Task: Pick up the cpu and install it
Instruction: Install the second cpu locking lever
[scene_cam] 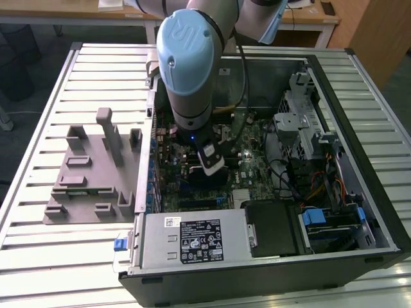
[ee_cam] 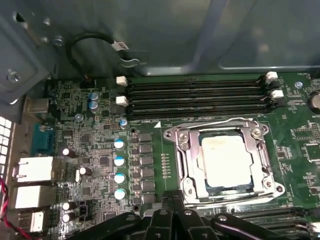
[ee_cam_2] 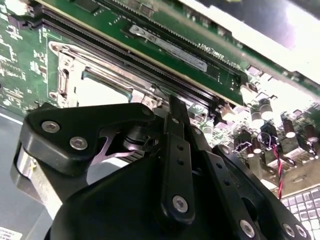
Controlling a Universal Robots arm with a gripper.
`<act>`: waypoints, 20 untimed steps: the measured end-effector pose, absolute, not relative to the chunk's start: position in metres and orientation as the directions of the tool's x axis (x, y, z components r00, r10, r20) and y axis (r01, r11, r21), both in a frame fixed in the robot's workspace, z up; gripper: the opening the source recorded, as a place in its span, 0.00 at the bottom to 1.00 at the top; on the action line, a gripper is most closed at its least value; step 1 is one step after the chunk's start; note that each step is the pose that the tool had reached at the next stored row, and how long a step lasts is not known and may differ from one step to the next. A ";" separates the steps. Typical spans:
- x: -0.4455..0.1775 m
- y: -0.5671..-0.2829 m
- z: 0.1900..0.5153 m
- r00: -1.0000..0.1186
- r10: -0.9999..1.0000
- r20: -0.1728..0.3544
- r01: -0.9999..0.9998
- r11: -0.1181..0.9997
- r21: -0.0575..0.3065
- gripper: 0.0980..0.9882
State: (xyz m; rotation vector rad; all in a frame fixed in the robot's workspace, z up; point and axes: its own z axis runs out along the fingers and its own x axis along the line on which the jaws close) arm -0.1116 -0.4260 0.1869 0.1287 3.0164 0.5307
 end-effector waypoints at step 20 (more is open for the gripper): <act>-0.112 -0.423 0.201 -0.994 0.095 -0.061 0.069 0.937 0.342 0.01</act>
